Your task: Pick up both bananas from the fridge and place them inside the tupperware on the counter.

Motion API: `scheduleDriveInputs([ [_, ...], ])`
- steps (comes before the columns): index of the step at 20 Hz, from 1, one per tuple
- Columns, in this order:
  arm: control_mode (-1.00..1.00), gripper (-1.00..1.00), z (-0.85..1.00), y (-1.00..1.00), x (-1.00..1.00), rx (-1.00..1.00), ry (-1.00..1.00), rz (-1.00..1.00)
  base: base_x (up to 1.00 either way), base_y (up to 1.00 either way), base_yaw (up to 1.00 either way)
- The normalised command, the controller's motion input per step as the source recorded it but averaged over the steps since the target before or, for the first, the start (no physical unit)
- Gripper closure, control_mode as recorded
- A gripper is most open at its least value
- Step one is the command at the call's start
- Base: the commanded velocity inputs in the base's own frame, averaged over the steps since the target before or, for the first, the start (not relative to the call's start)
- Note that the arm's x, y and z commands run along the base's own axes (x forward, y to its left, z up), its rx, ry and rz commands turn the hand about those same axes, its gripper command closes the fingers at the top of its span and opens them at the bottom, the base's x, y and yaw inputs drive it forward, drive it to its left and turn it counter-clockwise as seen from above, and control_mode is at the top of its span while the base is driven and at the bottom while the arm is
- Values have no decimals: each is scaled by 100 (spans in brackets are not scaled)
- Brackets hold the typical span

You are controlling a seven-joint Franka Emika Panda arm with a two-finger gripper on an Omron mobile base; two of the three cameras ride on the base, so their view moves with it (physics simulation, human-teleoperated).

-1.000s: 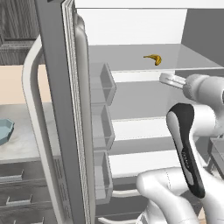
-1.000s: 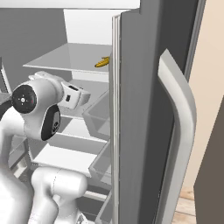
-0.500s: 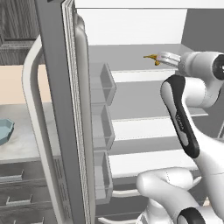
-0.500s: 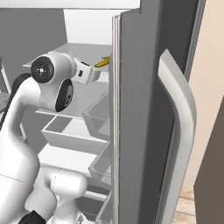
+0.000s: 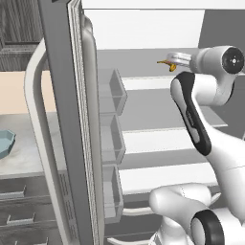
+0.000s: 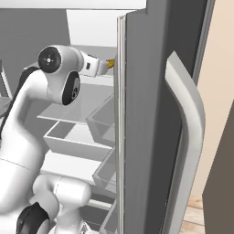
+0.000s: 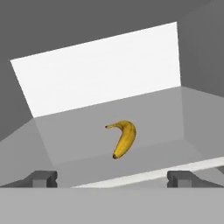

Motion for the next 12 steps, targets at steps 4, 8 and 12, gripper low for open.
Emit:
scheduleDriveInputs([
  [4, -100, -100, -6, -3, 42, -9, 0, 0, 0, 0, 0],
  [8, -100, -100, -15, -5, 48, -12, 0, 0, 0, 0, 0],
  [12, -100, -100, -16, -4, 43, -1, 10, 0, 0, 0, 0],
])
